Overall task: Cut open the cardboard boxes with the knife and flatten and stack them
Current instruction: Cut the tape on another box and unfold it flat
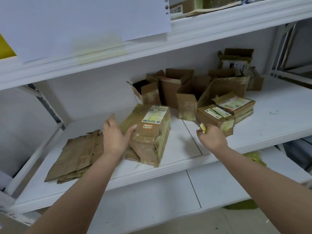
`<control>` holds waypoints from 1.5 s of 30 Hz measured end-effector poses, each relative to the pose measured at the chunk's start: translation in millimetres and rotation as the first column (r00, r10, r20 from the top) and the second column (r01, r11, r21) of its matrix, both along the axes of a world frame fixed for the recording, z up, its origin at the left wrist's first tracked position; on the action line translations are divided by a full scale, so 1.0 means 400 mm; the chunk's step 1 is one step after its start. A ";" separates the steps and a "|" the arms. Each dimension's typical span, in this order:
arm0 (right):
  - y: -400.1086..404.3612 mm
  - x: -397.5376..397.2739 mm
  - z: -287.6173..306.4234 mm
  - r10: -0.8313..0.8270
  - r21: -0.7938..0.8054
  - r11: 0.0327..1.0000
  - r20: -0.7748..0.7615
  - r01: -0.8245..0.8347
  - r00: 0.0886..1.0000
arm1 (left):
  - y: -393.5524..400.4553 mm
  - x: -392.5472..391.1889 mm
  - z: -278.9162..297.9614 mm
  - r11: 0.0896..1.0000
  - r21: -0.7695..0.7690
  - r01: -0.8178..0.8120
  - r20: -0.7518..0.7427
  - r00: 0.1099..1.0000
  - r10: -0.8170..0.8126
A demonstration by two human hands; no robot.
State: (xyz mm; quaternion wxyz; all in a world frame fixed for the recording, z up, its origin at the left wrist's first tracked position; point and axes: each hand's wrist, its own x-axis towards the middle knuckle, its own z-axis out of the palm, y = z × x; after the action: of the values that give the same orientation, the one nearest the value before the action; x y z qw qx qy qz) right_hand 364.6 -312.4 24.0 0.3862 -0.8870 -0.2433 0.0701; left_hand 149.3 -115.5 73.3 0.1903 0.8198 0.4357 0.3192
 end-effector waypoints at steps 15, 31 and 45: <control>0.058 0.156 -0.018 0.316 0.059 0.949 -0.138 -0.311 0.939 | -0.064 0.251 -0.006 0.958 -0.224 0.180 -0.603 0.747 -0.282; 0.202 0.140 -0.054 0.483 0.340 0.872 -0.479 -0.351 0.733 | -0.046 0.227 -0.012 0.939 -0.277 0.205 -0.453 0.833 -0.316; 0.287 0.094 -0.070 0.434 0.387 0.887 -0.506 -0.254 0.745 | -0.033 0.214 -0.025 0.908 -0.368 0.200 -0.312 0.894 -0.323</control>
State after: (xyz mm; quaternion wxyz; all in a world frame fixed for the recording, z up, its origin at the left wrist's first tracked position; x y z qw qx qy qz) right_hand 402.3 -197.6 -4.2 0.5485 -0.6942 -0.2824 0.3706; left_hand 234.8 -128.8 63.4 0.2805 0.8734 0.3942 0.0555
